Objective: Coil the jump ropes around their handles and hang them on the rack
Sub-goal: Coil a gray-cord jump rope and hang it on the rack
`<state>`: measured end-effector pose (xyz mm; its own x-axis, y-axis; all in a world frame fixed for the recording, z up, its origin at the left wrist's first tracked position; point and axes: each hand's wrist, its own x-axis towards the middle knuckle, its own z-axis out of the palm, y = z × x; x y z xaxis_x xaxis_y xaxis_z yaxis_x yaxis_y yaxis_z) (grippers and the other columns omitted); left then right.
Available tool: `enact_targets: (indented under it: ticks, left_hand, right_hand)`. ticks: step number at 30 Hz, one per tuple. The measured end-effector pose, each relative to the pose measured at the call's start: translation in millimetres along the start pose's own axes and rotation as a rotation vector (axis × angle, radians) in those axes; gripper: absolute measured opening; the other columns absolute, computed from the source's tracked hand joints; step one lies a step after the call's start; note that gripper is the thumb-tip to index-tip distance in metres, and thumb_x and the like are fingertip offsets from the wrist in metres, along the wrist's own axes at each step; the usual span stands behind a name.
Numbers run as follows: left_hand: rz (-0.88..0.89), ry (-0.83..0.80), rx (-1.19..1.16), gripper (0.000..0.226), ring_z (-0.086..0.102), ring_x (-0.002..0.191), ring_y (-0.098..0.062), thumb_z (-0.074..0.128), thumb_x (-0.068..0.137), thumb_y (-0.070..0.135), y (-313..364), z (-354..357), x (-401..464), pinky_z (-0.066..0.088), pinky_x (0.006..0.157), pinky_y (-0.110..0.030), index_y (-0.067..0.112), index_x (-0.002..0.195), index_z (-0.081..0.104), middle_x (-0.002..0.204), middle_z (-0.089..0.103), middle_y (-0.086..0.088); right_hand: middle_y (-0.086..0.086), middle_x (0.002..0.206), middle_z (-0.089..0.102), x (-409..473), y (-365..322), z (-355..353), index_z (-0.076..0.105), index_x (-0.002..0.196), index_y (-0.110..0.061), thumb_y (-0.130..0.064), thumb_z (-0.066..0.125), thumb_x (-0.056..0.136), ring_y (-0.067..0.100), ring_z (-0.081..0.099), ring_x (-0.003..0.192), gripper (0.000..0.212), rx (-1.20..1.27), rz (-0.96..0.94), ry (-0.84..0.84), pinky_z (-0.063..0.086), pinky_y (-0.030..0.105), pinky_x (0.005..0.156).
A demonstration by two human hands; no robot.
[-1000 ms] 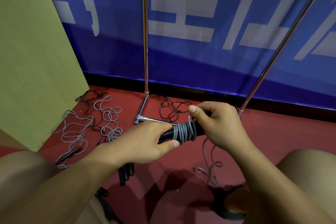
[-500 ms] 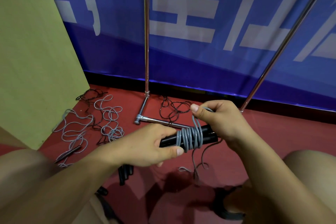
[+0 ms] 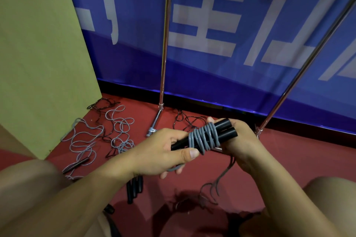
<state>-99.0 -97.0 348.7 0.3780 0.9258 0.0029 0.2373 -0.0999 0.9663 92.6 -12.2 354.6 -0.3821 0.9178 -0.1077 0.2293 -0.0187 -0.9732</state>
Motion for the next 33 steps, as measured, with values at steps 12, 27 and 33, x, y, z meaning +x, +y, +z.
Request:
enact_targets:
  ticks: [12, 27, 33]
  left_hand:
    - [-0.008, 0.299, -0.051, 0.027, 0.045, 0.035, -0.018, 0.061, 0.09, 0.036, -10, -4, 11, 0.036, 0.039, -0.02, 0.012, 0.08, 0.056, 0.059, 0.061, -0.006]
    - [-0.245, 0.657, -0.025, 0.028, 0.041, 0.035, -0.014, 0.057, 0.1, 0.025, -13, -15, 18, 0.035, 0.04, -0.021, -0.001, 0.093, 0.066, 0.059, 0.061, -0.005]
    - [-0.296, 0.709, 0.077, 0.025, 0.043, 0.036, -0.011, 0.056, 0.1, 0.026, -19, -19, 22, 0.035, 0.039, -0.018, 0.005, 0.088, 0.065, 0.06, 0.062, -0.002]
  right_hand:
    - [0.003, 0.058, 0.049, 0, 8, 2, 0.053, 0.081, -0.01, -0.032, 0.047, 0.103, 0.011, 0.041, 0.049, 0.031, 0.019, 0.039, -0.039, 0.037, 0.025, 0.05]
    - [-0.008, 0.055, 0.043, -1, 14, 0, 0.062, 0.087, 0.001, -0.023, 0.06, 0.097, 0.007, 0.035, 0.046, 0.026, -0.116, 0.025, -0.064, 0.028, 0.017, 0.043]
    - [-0.005, 0.056, 0.041, -6, 11, -1, 0.06, 0.075, -0.011, -0.031, 0.061, 0.096, 0.008, 0.035, 0.049, 0.029, -0.185, 0.004, -0.038, 0.03, 0.022, 0.048]
